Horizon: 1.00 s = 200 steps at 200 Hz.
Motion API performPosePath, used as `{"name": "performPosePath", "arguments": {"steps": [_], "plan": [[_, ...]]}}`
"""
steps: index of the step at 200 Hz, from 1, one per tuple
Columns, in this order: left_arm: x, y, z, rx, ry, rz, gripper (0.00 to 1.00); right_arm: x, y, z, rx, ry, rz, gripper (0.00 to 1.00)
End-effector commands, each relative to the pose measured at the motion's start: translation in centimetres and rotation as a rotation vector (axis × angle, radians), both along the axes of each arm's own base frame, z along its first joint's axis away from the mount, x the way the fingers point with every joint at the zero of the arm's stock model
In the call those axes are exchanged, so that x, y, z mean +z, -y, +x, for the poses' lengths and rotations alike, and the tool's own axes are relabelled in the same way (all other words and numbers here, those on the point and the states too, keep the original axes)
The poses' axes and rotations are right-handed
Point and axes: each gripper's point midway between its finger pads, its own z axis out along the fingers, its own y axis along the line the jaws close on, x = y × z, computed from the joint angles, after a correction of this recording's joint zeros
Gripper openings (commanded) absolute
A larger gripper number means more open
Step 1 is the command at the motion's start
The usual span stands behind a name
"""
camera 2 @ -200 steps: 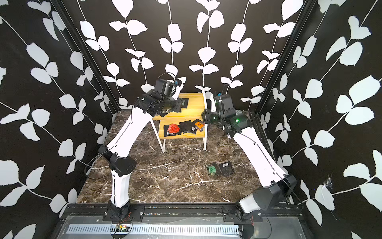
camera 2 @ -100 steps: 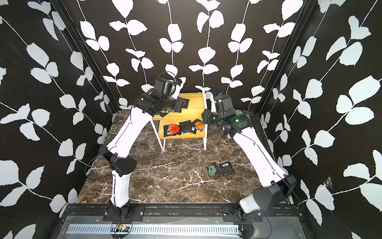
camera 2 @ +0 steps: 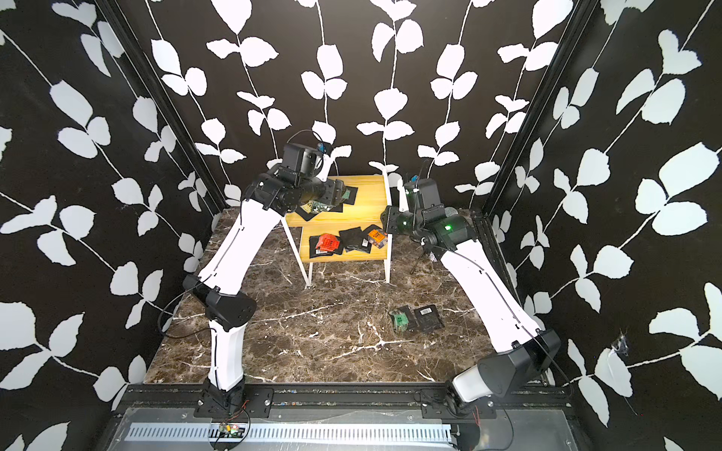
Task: Remove the tea bags from the shelf
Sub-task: Pick up the tea bag from the shelf.
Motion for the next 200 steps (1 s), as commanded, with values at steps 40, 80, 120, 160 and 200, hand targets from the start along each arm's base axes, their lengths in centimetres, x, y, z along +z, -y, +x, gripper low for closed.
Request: {"name": "performPosePath", "arguments": {"steps": [40, 80, 120, 160, 200], "plan": [[-2.0, 1.4, -0.4, -0.047, -0.086, -0.031, 0.73, 0.3, 0.2, 0.1, -0.011, 0.023, 0.018, 0.45], [-3.5, 1.1, -0.6, -0.05, -0.118, 0.015, 0.64, 0.1, 0.4, 0.1, -0.017, 0.021, 0.015, 0.45], [-5.9, 0.1, -0.9, -0.031, -0.15, 0.127, 0.51, 0.0, 0.3, 0.1, -0.018, 0.019, 0.019, 0.45], [-5.6, 0.2, -1.0, -0.039, -0.14, 0.123, 0.36, -0.2, 0.3, 0.2, -0.016, 0.013, 0.024, 0.46], [-3.1, 0.8, -1.1, -0.051, -0.09, 0.058, 0.29, -0.3, 0.3, 0.2, -0.016, 0.007, 0.023, 0.45]]}}
